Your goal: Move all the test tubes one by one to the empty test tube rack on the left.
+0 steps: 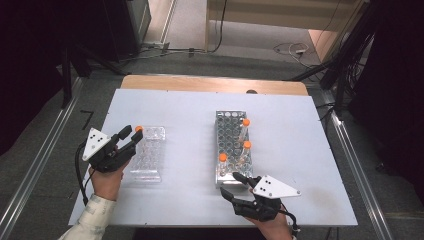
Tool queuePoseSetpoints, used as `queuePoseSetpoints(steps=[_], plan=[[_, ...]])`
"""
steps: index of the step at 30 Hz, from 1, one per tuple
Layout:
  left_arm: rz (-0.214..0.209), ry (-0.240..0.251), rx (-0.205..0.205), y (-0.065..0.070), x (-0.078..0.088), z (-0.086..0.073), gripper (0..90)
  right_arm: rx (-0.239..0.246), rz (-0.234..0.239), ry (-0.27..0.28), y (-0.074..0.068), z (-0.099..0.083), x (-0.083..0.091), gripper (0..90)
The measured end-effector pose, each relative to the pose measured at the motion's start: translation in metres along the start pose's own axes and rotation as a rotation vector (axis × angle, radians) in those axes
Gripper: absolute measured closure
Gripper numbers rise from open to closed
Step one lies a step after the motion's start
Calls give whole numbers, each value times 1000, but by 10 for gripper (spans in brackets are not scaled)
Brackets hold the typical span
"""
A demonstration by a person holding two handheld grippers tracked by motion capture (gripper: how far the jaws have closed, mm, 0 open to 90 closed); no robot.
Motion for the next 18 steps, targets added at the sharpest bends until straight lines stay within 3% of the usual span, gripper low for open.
queuePoseSetpoints(steps=[11,18], plan=[[4,9,70,5,5,6,309,-11,-16,7,8,1,2,377],[-8,-28,100,10,9,3,163,-13,-90,13,27,2,1,377]])
Point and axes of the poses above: each handheld gripper's, and its own axes: x roughly backward along the jaws, z roughly out of its top, y roughly to its right, the point moved 9 cm from there along -x, roughly forward along the jaws, and after that the axes turned 11 degrees about y, right-handed, at the moved point
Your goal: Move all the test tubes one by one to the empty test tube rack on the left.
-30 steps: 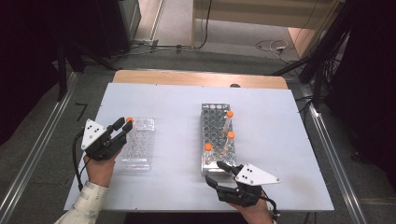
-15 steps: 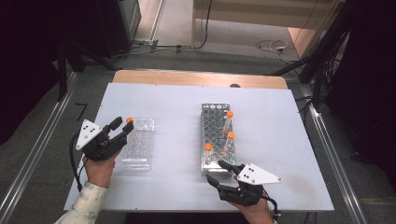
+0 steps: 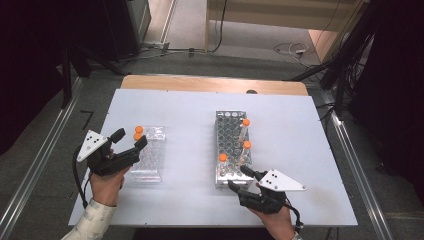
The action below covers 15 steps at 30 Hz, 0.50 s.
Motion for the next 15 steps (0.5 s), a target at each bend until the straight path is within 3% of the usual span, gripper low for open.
queuePoseSetpoints(steps=[6,15], plan=[[-38,-7,3,7,-1,0,116,-19,-73,4,24,0,1,379],[-80,-3,-5,19,-2,1,44,-11,-173,-12,55,-2,-9,409]])
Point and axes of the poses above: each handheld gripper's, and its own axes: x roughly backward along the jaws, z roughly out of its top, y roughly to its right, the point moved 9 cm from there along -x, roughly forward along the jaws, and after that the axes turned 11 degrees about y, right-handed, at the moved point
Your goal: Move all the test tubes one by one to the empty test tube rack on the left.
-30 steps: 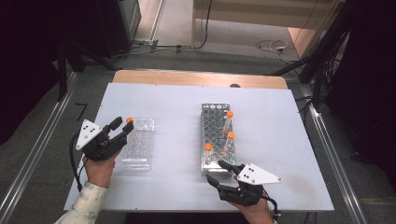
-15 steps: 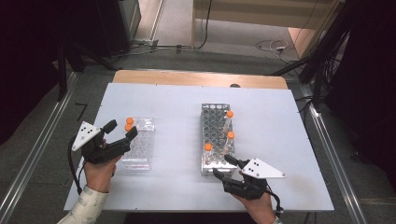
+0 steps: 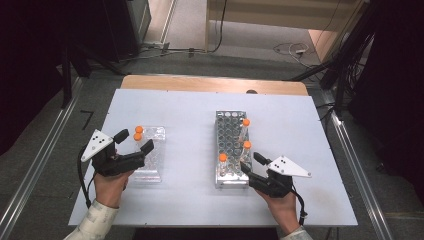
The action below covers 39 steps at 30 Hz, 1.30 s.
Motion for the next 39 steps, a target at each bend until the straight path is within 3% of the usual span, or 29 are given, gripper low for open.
queuePoseSetpoints(steps=[5,12,21,28,39], plan=[[-21,5,-23,9,1,1,35,9,-28,-7,10,-1,-12,452],[-52,-12,-44,24,-1,-3,30,5,-32,-1,21,-1,-21,528],[-88,-24,-52,36,-2,-8,48,28,-24,-13,20,-4,-31,625],[-103,-29,-52,38,-3,-10,58,42,-38,-19,21,-5,-35,711],[-125,-37,-60,44,-4,-14,65,40,-50,67,20,17,-23,720]])
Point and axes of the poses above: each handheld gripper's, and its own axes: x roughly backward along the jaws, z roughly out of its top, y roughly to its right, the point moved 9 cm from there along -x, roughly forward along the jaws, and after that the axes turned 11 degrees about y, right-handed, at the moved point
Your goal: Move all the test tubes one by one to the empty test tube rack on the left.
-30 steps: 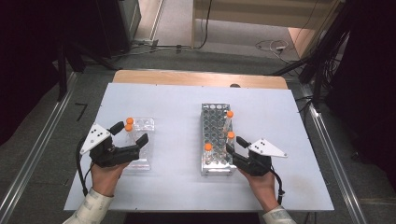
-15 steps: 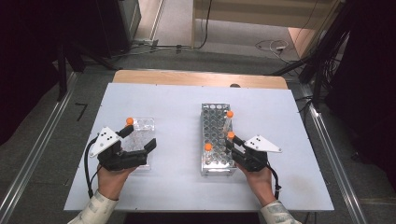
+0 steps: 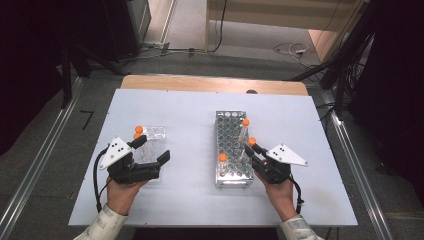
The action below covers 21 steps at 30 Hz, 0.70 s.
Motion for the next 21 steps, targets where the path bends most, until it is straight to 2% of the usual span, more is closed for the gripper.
queuePoseSetpoints(steps=[8,21], plan=[[-15,-2,6,2,-1,-1,65,-11,7,76,-2,25,15,723],[-34,-2,4,8,-1,-1,66,-1,76,90,-21,37,39,723]])
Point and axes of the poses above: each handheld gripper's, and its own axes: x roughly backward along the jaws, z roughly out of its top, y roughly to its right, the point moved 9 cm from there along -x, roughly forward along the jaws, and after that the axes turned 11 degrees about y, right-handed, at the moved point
